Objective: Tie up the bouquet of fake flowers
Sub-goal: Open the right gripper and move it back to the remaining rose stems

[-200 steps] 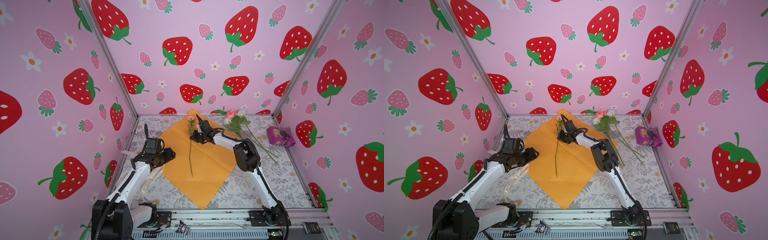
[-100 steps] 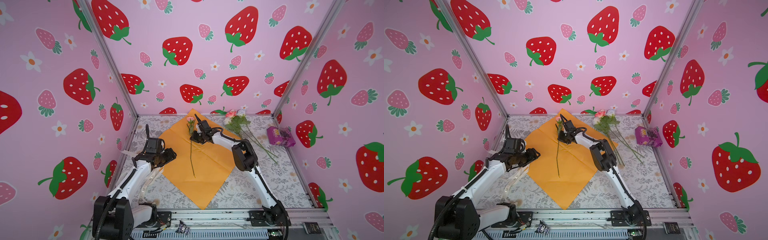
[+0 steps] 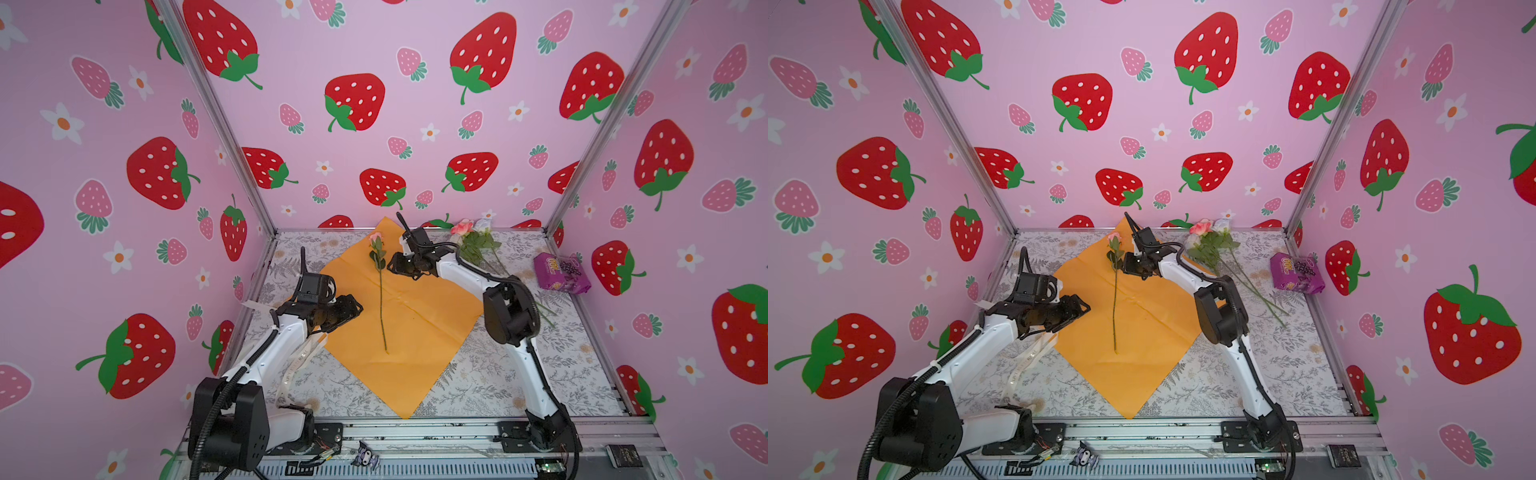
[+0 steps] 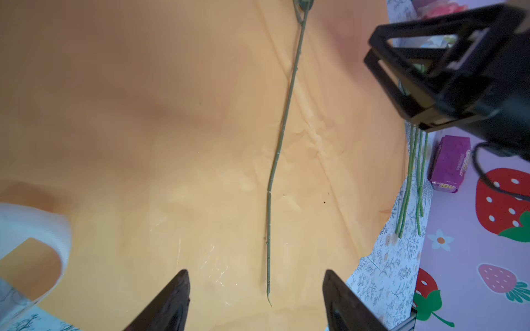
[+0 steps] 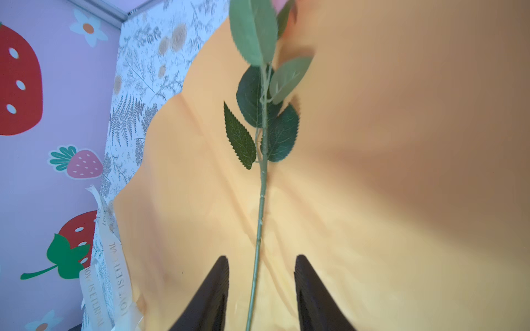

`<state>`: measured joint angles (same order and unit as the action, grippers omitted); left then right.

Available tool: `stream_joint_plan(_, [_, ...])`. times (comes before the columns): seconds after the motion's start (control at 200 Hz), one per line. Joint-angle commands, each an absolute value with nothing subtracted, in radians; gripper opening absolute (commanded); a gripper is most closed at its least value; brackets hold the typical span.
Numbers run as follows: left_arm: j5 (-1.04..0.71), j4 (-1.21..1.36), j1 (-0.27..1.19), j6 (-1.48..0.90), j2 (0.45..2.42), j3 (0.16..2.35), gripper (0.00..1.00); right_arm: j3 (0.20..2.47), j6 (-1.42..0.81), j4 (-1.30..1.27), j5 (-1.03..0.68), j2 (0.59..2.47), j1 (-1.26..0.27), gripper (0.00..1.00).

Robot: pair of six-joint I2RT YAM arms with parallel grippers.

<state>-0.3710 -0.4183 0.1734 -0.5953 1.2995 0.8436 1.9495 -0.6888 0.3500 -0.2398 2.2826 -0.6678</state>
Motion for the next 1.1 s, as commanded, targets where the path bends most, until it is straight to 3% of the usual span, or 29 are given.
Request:
stream_joint_plan(0.0, [-0.395, -0.397, 0.235, -0.575, 1.340, 0.929, 0.76, 1.752, -0.552, 0.311, -0.125, 2.091, -0.564, 0.41])
stream_joint_plan(0.17, [-0.372, -0.375, 0.363, -0.585, 1.450, 1.023, 0.79, 1.402, -0.412, 0.168, -0.112, 1.895, -0.347, 0.39])
stream_joint_plan(0.375, [-0.353, -0.391, 0.517, -0.581, 1.630, 1.205, 0.83, 1.345, -0.201, 0.269, -0.118, 1.917, -0.197, 0.36])
stream_joint_plan(0.605, [-0.350, -0.411, 0.611, -0.598, 1.738, 1.307, 0.83, 1.384, -0.115, 0.288, -0.152, 2.003, -0.161, 0.34])
stream_joint_plan(1.096, [-0.342, -0.429, 0.614, -0.603, 1.741, 1.285, 0.82, 1.458, -0.059, 0.326, -0.166, 2.080, -0.159, 0.20])
